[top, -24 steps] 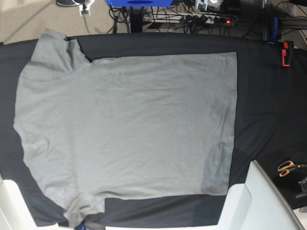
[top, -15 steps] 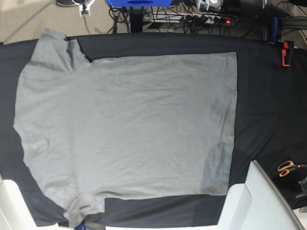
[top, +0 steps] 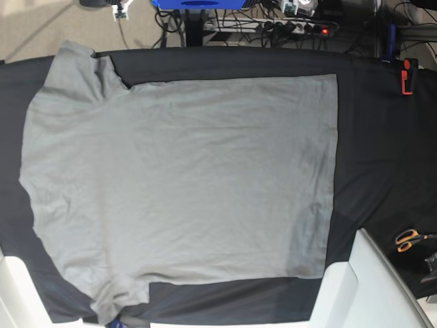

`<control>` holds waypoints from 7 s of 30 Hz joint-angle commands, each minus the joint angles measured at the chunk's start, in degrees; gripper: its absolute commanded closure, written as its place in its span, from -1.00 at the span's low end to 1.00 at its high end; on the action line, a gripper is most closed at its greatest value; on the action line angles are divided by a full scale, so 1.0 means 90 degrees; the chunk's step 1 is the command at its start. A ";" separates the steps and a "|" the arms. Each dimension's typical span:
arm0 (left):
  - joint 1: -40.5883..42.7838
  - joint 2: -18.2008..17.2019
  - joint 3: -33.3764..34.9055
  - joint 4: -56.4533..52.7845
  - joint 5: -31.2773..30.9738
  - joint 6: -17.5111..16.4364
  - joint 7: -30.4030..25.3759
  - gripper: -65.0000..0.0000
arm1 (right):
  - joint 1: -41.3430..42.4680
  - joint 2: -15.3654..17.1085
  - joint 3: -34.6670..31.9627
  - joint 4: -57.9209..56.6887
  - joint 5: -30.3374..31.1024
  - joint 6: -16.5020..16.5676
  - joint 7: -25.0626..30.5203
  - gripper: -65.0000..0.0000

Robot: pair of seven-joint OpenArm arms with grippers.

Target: Fold the T-shirt properly

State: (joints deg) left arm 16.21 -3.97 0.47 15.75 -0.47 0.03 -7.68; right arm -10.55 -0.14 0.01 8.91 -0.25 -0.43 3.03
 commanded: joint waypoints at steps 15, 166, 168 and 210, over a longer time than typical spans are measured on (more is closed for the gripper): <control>0.1105 -0.0267 -0.0028 0.1576 -0.0021 0.0031 -0.0040 1.00 | -0.1549 0.0118 0.0023 0.2962 0.0023 0.0003 -0.1552 1.00; 0.1476 -0.0453 -0.1757 0.8306 -0.4339 -0.1610 0.3086 1.00 | -0.0308 0.0675 0.4839 0.8441 0.4096 0.4492 -0.6876 0.99; 0.1340 -0.0463 -0.1757 0.8336 -0.4339 -0.1610 0.3095 1.00 | -0.0103 0.0792 0.4839 0.8412 0.4096 0.4492 -0.7013 0.99; -0.0702 -0.0736 -0.2157 0.7867 -0.3538 -0.0946 0.4101 1.00 | 0.2691 0.1847 0.3208 0.5394 0.4087 0.4492 -0.5860 0.99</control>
State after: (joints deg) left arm 10.28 -9.87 -18.68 85.54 -31.99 -8.38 30.30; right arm 12.51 15.29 28.64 56.80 35.59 39.57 -50.52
